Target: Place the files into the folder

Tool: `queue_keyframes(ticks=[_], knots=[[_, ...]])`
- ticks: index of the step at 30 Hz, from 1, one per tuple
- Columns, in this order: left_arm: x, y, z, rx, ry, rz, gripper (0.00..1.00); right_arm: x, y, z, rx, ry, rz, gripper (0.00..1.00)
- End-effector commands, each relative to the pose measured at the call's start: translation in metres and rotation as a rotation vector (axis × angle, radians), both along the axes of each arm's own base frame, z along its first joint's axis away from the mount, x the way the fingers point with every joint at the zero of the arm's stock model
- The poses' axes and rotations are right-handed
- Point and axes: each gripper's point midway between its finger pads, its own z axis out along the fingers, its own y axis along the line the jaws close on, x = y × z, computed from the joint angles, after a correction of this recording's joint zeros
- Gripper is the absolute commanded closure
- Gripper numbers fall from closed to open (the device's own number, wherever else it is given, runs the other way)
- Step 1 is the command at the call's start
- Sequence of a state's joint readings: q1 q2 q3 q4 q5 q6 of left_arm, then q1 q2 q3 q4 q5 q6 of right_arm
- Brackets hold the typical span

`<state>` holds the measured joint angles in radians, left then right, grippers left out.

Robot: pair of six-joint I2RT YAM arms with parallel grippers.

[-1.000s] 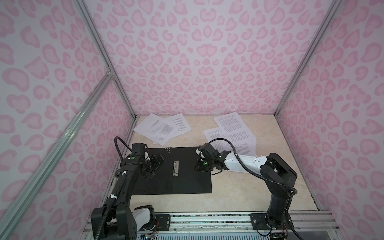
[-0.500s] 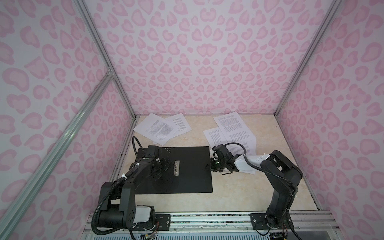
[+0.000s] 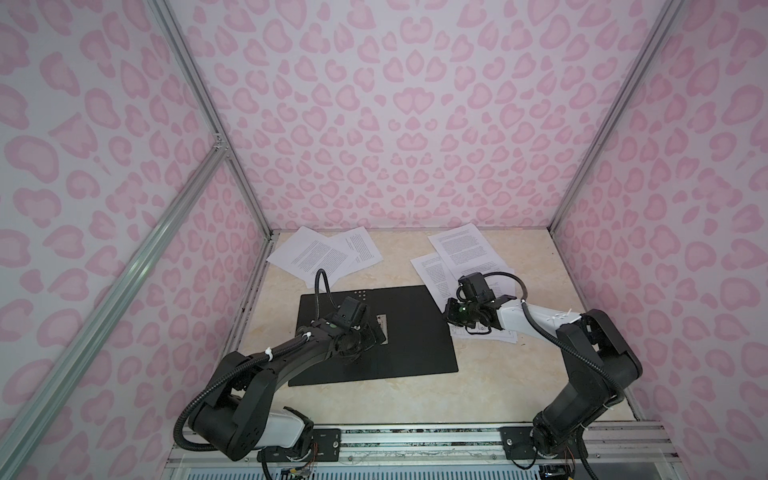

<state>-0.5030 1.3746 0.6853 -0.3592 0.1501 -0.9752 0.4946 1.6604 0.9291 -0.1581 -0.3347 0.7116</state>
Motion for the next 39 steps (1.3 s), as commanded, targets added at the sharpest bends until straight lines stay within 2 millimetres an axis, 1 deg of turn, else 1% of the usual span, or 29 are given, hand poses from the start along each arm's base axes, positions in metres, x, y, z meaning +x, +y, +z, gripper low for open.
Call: queue_keyframes(ticks=[1,2,3,4,6,7,10,13,15,16,18,21,24,27,30,34,39], knots=[[0.003,0.01,0.029,0.036,-0.027,0.044,0.04,-0.016,0.017,0.017,-0.068,-0.045,0.102,0.88],[0.008,0.008,0.04,0.03,-0.054,0.031,0.04,-0.019,0.028,0.025,-0.055,-0.064,0.129,0.81],[0.012,0.008,0.05,0.019,-0.072,0.02,0.04,-0.027,0.044,0.031,-0.029,-0.077,0.17,0.73],[0.017,0.007,0.059,-0.004,-0.086,0.016,0.04,-0.034,0.063,0.037,0.009,-0.09,0.216,0.68],[0.029,0.011,0.067,-0.045,-0.1,0.026,0.04,-0.051,0.097,0.036,0.057,-0.075,0.3,0.66],[0.036,0.017,0.069,-0.056,-0.101,0.035,0.04,-0.057,0.113,0.034,0.078,-0.062,0.333,0.66],[0.059,0.028,0.072,-0.072,-0.108,0.027,0.03,-0.072,0.15,0.023,0.148,-0.031,0.399,0.64],[0.074,0.035,0.061,-0.09,-0.079,0.024,0.04,-0.079,0.17,0.01,0.172,-0.007,0.428,0.6],[0.079,0.04,0.046,-0.091,-0.044,0.038,0.03,-0.079,0.176,0.0,0.175,0.012,0.431,0.6],[0.081,0.043,0.039,-0.088,-0.031,0.047,0.03,-0.079,0.179,-0.004,0.182,0.02,0.431,0.62],[0.08,0.045,0.02,-0.092,0.011,0.057,0.03,-0.078,0.182,-0.009,0.182,0.027,0.434,0.65],[0.075,0.049,-0.002,-0.085,0.055,0.073,0.03,-0.076,0.184,-0.014,0.174,0.028,0.44,0.69],[0.067,0.055,-0.015,-0.069,0.084,0.091,0.03,-0.074,0.185,-0.02,0.157,0.034,0.444,0.7],[0.057,0.063,-0.022,-0.038,0.1,0.111,0.03,-0.07,0.186,-0.024,0.156,0.036,0.438,0.72],[0.048,0.072,-0.028,0.0,0.115,0.135,0.03,-0.066,0.181,-0.029,0.135,0.042,0.421,0.73],[0.041,0.076,-0.035,0.011,0.13,0.145,0.03,-0.064,0.18,-0.033,0.147,0.055,0.413,0.74],[0.038,0.076,-0.039,0.01,0.145,0.146,0.03,-0.064,0.185,-0.034,0.17,0.061,0.421,0.77]])
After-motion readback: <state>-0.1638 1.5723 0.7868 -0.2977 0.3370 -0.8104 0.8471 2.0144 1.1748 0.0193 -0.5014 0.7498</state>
